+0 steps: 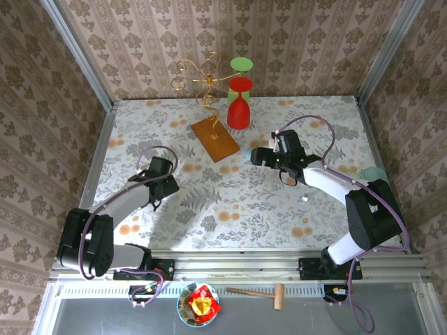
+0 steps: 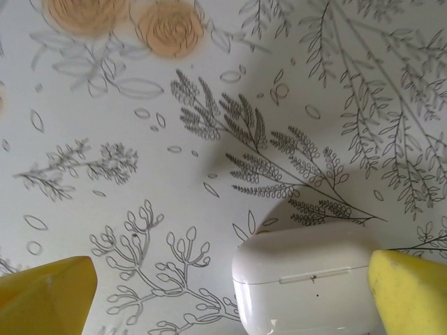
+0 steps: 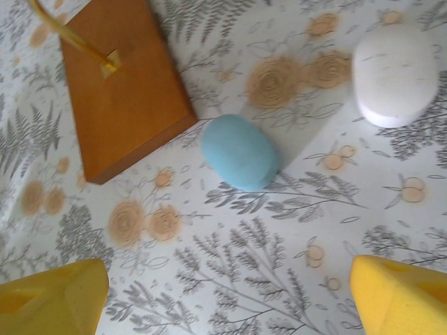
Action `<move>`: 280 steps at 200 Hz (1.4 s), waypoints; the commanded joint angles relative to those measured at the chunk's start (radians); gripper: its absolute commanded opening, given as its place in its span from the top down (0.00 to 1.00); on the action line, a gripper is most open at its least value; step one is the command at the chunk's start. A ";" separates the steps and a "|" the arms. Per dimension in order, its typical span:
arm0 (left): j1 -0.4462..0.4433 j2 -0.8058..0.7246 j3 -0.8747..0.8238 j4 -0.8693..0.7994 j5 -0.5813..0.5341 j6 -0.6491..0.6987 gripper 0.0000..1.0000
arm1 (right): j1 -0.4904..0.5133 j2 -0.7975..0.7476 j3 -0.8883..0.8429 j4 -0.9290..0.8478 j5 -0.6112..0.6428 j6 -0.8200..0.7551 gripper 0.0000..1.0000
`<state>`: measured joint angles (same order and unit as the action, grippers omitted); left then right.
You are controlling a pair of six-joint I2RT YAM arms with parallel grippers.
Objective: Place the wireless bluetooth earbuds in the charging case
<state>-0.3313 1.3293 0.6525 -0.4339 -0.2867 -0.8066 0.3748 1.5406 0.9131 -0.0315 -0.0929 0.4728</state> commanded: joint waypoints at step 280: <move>-0.166 0.160 0.204 -0.149 0.170 -0.358 0.05 | 0.044 0.007 -0.043 0.025 -0.010 0.007 0.11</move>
<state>-0.4427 1.5028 0.8070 -0.4576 -0.0738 -1.1126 0.4107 1.5589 0.8879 -0.0269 -0.0898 0.4736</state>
